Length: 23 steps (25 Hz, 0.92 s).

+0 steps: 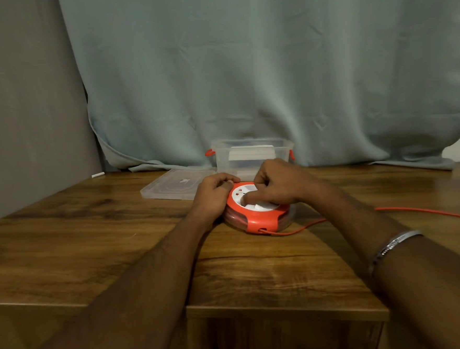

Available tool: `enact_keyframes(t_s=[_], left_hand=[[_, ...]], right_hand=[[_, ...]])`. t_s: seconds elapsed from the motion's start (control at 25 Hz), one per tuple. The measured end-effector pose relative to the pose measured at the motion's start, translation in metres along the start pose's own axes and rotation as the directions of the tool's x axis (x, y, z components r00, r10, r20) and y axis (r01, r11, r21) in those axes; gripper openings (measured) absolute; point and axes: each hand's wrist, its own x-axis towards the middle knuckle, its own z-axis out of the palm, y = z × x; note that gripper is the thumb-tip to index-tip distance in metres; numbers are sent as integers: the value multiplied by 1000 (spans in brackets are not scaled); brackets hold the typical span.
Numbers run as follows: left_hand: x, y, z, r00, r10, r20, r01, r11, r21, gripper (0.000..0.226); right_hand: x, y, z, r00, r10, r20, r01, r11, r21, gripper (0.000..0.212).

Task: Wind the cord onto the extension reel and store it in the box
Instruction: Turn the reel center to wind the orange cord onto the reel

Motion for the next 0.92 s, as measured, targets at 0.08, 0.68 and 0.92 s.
enact_keyframes(t_s=[0.08, 0.68, 0.92], left_hand=[[-1, 1, -1, 1000, -8, 4, 8, 1000, -1, 27], [-2, 1, -1, 1000, -18, 2, 18, 1000, 15, 28], [2, -2, 0, 1000, -2, -2, 2, 1000, 2, 29]], right_hand=[[-1, 5, -4, 998, -65, 3, 64, 992, 108, 26], [-9, 21, -17, 977, -28, 212, -25, 969, 246, 67], [-5, 14, -9, 994, -46, 102, 35, 994, 102, 39]])
